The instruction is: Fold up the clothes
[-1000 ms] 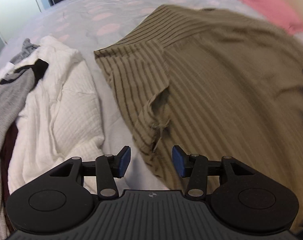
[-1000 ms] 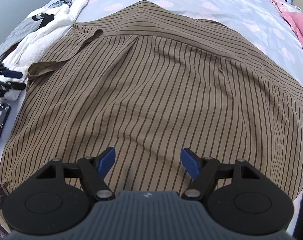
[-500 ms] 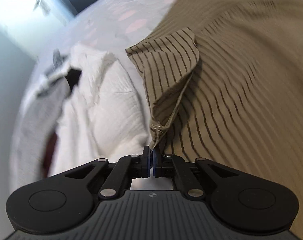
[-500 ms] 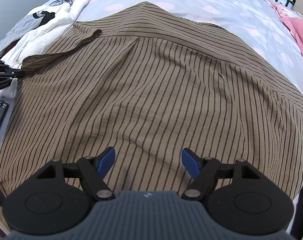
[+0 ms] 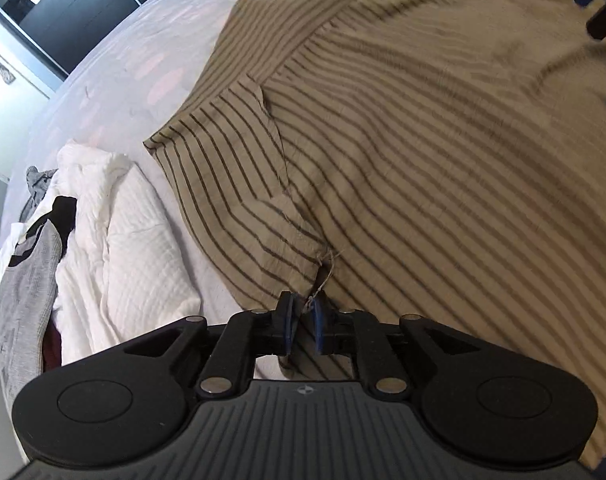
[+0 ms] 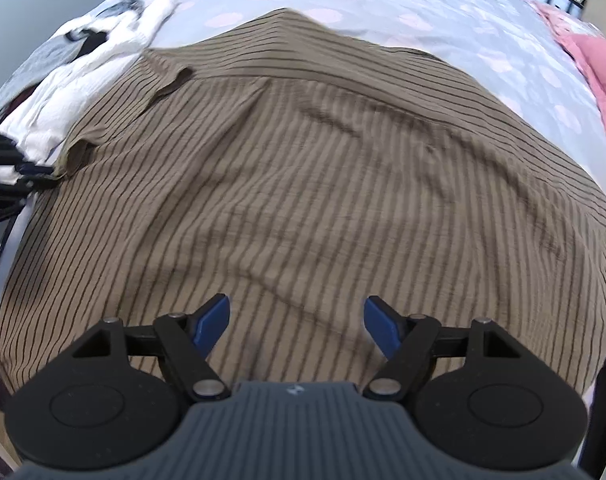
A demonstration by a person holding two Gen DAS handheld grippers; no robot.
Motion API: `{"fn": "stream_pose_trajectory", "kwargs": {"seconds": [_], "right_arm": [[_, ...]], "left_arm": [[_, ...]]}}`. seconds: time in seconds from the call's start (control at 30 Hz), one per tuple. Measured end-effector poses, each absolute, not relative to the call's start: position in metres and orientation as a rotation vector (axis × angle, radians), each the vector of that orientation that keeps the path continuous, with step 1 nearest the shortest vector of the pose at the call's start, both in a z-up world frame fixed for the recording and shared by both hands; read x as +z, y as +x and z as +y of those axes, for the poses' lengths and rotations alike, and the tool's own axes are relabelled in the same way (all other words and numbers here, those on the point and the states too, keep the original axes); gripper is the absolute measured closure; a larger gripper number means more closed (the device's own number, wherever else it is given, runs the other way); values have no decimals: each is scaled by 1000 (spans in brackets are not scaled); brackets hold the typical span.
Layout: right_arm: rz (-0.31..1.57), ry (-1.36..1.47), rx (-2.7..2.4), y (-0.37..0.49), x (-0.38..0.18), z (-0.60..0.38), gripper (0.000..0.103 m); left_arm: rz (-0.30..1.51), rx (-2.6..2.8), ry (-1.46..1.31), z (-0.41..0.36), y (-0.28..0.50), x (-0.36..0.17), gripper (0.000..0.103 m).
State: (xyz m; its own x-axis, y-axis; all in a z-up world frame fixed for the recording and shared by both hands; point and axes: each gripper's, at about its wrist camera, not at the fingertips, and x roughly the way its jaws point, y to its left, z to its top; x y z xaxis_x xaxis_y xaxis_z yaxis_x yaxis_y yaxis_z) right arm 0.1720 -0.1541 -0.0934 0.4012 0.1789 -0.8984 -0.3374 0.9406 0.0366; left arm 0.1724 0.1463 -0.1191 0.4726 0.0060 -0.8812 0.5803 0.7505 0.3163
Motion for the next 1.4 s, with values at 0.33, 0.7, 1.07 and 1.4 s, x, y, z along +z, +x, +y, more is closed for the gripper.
{"fn": "stream_pose_trajectory", "kwargs": {"seconds": [0.33, 0.7, 1.07, 1.4], "right_arm": [[1049, 46, -8, 183, -81, -275, 28], [1034, 207, -300, 205, -106, -385, 33], [1012, 186, -295, 247, -137, -387, 87], [980, -326, -22, 246, -151, -279, 86]], "left_arm": [[1024, -286, 373, 141, 190, -72, 78], [962, -247, 258, 131, 204, -33, 64], [1008, -207, 298, 130, 215, -49, 63], [1022, -219, 325, 125, 214, -55, 63]]}}
